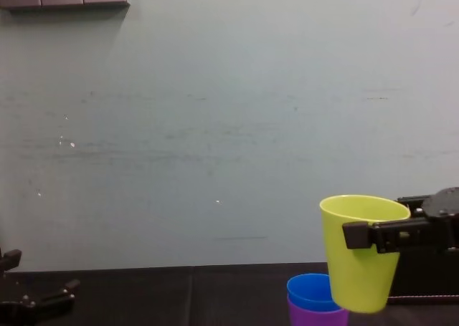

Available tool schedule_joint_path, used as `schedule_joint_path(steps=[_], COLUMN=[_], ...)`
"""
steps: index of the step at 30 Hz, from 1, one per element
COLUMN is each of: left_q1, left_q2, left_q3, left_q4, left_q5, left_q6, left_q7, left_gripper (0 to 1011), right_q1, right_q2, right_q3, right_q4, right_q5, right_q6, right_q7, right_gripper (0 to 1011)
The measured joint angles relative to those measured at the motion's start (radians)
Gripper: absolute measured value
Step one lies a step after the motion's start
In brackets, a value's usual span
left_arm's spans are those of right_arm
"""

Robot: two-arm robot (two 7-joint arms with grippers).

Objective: Stack the three plastic cups sequentially using one hand.

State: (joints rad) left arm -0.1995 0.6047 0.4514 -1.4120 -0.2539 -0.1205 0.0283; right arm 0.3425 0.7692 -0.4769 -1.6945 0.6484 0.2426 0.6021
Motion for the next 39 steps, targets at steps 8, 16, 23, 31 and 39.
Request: schedule_joint_path(steps=[8,16,23,31,39], left_q1=[0.0,0.0,0.0,0.0,0.0], left_q2=[0.0,0.0,0.0,0.0,0.0], left_q3=[0.0,0.0,0.0,0.0,0.0], left_q4=[0.0,0.0,0.0,0.0,0.0], left_q5=[0.0,0.0,0.0,0.0,0.0], left_q6=[0.0,0.0,0.0,0.0,0.0], left_q7=[0.0,0.0,0.0,0.0,0.0], left_gripper=[1010,1010,1010,1010,1010], right_q1=[0.052,0.089,0.119,0.151,0.182], right_q2=[-0.041,-0.077,-0.103,-0.133,-0.162], right_q3=[-0.031,-0.044,-0.058,-0.074,-0.084], right_q4=[0.051,0.096,0.128,0.173,0.222], right_q5=[-0.036,-0.052,-0.066,-0.085,-0.102], right_q6=[0.013,0.016,0.022,0.027,0.027], right_q7=[-0.021,-0.025,-0.025,-0.025,-0.021], right_gripper=[747,747,748,747,747])
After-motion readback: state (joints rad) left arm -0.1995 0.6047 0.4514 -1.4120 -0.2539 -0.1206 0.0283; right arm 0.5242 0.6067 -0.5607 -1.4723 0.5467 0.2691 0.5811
